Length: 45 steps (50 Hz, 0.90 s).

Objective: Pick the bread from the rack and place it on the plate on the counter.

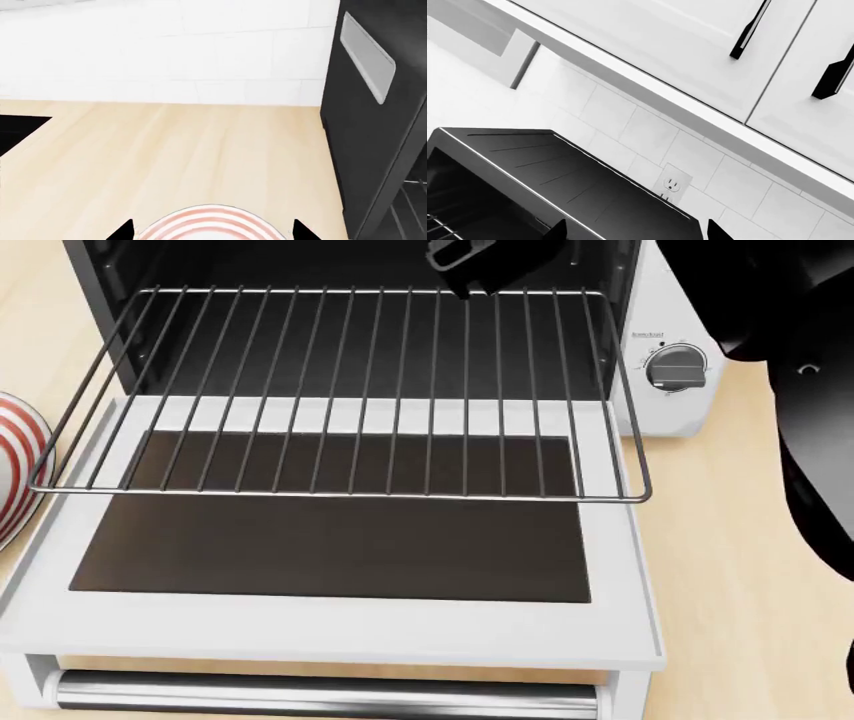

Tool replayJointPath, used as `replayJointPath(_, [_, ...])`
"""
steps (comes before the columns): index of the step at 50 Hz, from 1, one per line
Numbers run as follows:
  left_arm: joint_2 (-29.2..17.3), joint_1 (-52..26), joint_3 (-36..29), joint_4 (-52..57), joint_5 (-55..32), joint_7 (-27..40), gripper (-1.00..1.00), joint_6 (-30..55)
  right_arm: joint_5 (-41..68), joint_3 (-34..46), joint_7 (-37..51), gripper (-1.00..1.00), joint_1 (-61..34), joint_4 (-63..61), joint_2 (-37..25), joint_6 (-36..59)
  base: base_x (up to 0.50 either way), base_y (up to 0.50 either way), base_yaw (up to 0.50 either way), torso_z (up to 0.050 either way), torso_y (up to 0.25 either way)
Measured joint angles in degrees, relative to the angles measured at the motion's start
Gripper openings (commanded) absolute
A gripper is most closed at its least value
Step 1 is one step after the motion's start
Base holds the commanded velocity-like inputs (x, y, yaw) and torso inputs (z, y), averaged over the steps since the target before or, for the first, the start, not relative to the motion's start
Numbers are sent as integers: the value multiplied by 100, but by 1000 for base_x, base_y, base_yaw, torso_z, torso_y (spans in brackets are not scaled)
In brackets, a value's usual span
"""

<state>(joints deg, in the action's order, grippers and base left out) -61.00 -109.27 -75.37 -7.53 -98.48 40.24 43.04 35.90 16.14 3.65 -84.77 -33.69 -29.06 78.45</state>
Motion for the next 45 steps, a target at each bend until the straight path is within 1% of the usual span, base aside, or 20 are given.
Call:
replayJointPath(10, [-237, -238, 149, 566, -54, 210, 100, 127, 30, 15, 15, 100, 40, -12, -9, -27, 0, 0, 0, 0, 0])
replayJointPath(24, [-384, -608, 381, 1312, -227, 476, 100, 350, 86, 13, 47, 100, 75, -51, -15, -29, 0, 0, 0, 0, 0])
replayJointPath(45, [-629, -1273, 787, 2388, -895, 1159, 100, 821, 149, 26, 75, 100, 106, -64, -53, -61, 0, 0, 0, 0, 0])
